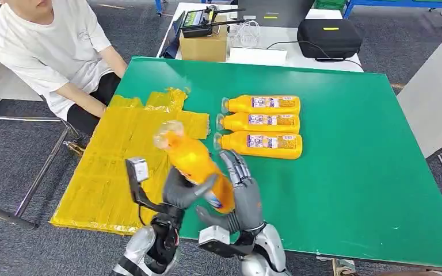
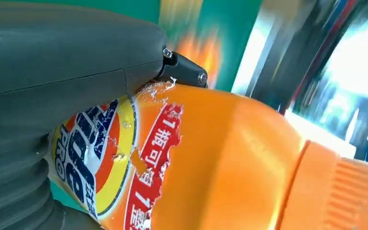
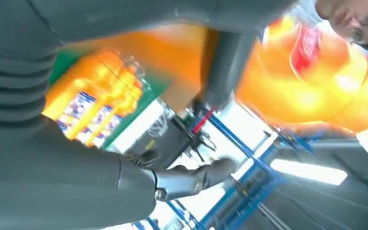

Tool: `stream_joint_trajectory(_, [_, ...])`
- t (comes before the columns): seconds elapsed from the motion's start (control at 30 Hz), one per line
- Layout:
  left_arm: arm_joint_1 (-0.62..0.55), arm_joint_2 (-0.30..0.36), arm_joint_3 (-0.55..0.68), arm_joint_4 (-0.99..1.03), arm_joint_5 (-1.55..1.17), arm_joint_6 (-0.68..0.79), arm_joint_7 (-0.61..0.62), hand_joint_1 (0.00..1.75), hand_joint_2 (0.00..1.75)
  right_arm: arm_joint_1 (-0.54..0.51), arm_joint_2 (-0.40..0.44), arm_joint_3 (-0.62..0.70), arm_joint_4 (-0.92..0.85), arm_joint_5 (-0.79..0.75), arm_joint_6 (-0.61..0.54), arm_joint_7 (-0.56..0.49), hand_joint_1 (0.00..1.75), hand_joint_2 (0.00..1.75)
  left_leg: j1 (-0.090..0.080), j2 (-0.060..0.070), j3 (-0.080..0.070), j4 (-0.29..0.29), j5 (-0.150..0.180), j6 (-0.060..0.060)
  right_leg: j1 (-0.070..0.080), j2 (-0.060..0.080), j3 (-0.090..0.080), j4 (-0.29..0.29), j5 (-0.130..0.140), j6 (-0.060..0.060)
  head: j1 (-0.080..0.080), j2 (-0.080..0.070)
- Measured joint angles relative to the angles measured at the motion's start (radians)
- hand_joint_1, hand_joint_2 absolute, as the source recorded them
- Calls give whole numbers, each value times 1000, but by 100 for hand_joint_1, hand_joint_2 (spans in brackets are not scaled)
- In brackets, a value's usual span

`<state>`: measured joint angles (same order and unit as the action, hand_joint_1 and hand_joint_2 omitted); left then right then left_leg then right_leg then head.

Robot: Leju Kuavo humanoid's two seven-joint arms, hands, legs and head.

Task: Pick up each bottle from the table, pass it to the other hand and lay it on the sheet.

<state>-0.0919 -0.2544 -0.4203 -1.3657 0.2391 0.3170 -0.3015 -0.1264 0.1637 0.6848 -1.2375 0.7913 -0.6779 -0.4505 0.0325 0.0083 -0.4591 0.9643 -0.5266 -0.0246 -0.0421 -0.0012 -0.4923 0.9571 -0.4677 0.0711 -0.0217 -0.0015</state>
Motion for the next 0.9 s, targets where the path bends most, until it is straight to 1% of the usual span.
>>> stream_joint_trajectory(0.07, [0,1,2,0,0,0,0,175,175,0,0,0,0,0,0,0,0,0,0,0,0,0,0,0,0,0,0,0,0,0,0,0])
stream_joint_trajectory(0.13, [-1,2,6,0,-68,48,-23,175,175,1,1,2,-3,9,-5,2,0,0,0,0,0,0,0,0,0,0,0,0,0,0,1,0])
stream_joint_trajectory(0.17, [-3,3,22,0,-237,153,-65,175,175,5,1,6,-14,31,-6,8,0,0,0,-2,0,0,0,0,0,-2,0,0,0,0,1,0])
stream_joint_trajectory(0.2, [-5,5,34,0,-320,186,-68,175,175,6,2,10,-20,40,-5,12,0,0,0,-1,0,0,0,0,0,-2,1,0,0,0,1,0])
stream_joint_trajectory(0.23, [-24,16,96,21,-644,222,-7,175,175,16,3,23,-50,78,-1,32,0,0,0,-1,0,0,0,0,0,-1,1,0,0,0,1,0])
stream_joint_trajectory(0.27, [-43,47,145,73,-909,218,55,175,175,30,3,26,-81,84,13,41,0,0,0,-1,0,0,0,0,0,-1,0,0,0,0,1,0])
stream_joint_trajectory(0.33, [-52,62,172,102,-984,191,80,175,175,38,2,25,-100,81,27,41,0,0,0,-1,0,0,0,0,0,-1,0,0,0,0,1,0])
stream_joint_trajectory(0.37, [-57,71,174,111,-1052,164,101,169,175,41,2,24,-105,74,38,40,0,0,0,-1,0,0,0,0,0,-1,0,0,0,0,2,0])
stream_joint_trajectory(0.4, [-61,82,176,120,-1125,143,121,173,175,44,2,23,-111,64,50,35,0,0,0,-1,0,0,0,0,0,-1,0,0,0,0,1,0])
stream_joint_trajectory(0.47, [-79,117,177,153,-1272,102,158,171,175,51,1,17,-124,45,74,18,0,0,0,0,0,0,0,0,0,0,0,0,0,0,1,0])
stream_joint_trajectory(0.53, [-110,155,183,208,-1365,33,189,171,175,55,0,10,-134,27,95,0,0,0,0,0,0,0,0,0,0,0,0,0,0,0,1,0])
stream_joint_trajectory(0.57, [-129,172,186,239,-1389,-2,199,161,175,56,0,8,-138,20,102,-4,0,0,0,-1,0,0,0,0,0,0,0,0,0,0,2,0])
stream_joint_trajectory(0.6, [-149,195,187,281,-1411,-29,201,112,175,57,0,6,-140,13,107,-9,0,0,1,-1,0,0,0,0,1,0,0,0,0,0,1,0])
stream_joint_trajectory(0.63, [-167,212,188,318,-1420,-40,198,75,175,57,0,5,-140,9,111,-12,0,0,1,0,0,0,1,0,1,0,0,1,0,0,1,0])
stream_joint_trajectory(0.67, [-181,225,189,351,-1424,-46,197,86,175,58,0,3,-140,9,112,-14,0,0,1,0,0,0,1,0,1,0,0,1,0,0,1,0])
stream_joint_trajectory(0.7, [-195,236,189,375,-1434,-55,197,110,175,59,0,2,-142,7,113,-17,0,0,1,-1,0,0,1,-1,1,0,0,1,0,0,1,0])
stream_joint_trajectory(0.73, [-211,246,189,396,-1440,-75,200,112,175,59,0,1,-142,3,115,-19,0,0,1,-1,0,0,1,-1,1,-1,1,1,0,0,1,0])
stream_joint_trajectory(0.77, [-228,254,188,424,-1453,-105,203,58,175,59,0,1,-142,-6,119,-21,0,0,1,-1,0,0,1,-1,1,-1,1,1,0,0,1,0])
stream_joint_trajectory(0.8, [-249,268,186,458,-1458,-136,203,0,175,59,0,1,-142,-14,121,-24,0,0,1,-1,0,0,1,-1,0,-1,1,1,0,0,2,0])
stream_joint_trajectory(0.9, [-326,286,183,557,-1443,-208,174,0,175,54,0,-3,-137,-50,123,-49,0,0,0,-2,2,0,1,-1,0,-2,4,1,0,0,1,0])
